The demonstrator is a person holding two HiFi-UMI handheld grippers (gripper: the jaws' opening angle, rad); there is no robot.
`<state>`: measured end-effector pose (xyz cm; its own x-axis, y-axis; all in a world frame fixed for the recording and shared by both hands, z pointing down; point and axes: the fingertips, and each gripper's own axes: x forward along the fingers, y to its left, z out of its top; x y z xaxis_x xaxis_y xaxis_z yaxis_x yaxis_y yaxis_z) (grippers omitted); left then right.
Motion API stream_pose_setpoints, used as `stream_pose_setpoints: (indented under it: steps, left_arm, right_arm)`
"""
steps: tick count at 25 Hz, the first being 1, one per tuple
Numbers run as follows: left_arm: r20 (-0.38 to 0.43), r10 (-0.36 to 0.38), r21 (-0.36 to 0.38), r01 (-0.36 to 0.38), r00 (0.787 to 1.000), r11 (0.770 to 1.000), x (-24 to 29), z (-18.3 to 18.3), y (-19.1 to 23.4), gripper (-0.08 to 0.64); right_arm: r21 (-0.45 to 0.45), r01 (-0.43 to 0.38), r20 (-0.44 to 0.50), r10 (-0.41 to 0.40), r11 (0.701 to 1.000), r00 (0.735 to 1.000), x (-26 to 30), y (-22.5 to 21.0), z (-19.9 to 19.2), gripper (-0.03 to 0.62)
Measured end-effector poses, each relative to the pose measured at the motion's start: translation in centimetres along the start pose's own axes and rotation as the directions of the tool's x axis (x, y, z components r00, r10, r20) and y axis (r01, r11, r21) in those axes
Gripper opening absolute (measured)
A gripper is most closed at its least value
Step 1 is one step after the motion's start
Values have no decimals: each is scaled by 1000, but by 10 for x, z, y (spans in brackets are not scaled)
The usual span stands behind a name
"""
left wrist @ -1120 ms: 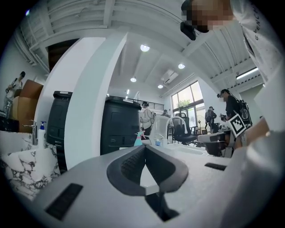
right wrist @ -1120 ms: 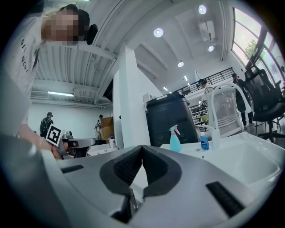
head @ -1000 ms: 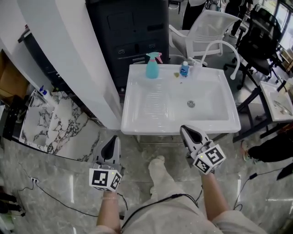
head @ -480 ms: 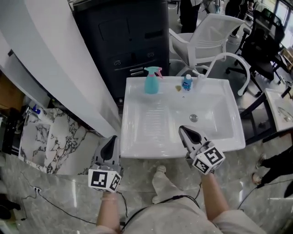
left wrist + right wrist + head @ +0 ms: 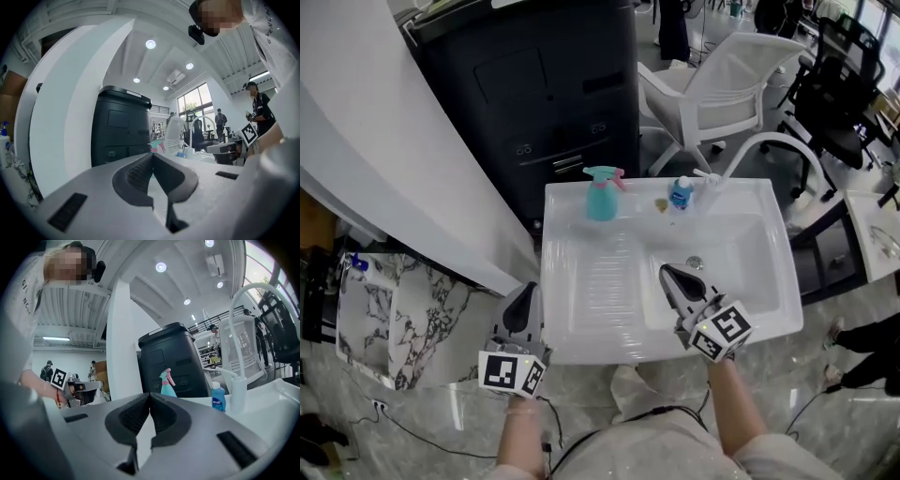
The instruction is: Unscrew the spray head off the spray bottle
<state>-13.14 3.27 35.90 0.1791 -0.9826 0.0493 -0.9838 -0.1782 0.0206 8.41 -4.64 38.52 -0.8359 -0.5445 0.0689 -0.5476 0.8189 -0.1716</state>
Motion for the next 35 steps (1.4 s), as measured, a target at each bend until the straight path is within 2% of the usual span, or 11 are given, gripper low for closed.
stream_pose_setpoints:
  steps: [10, 17, 27, 35]
  left_arm:
    - [-15, -36, 6, 36, 999, 999, 61, -3, 14, 5]
    - [-26, -77, -3, 77, 997, 997, 91, -7, 18, 5]
    - [-65, -233, 16, 234, 970, 972, 136, -9, 45, 8]
    - [-104, -348, 2, 350, 932, 937, 184, -23, 40, 206]
  right_arm:
    - [16, -5, 7, 5, 1000, 1000, 49, -39, 4, 6]
    - [-1, -19, 16, 19, 1000, 1000, 81, -49, 13, 52]
    - [-35, 20, -1, -20, 999, 1000, 125, -69, 23, 138]
    - [-50, 13, -3, -13, 999, 1000, 154, -78, 29, 219]
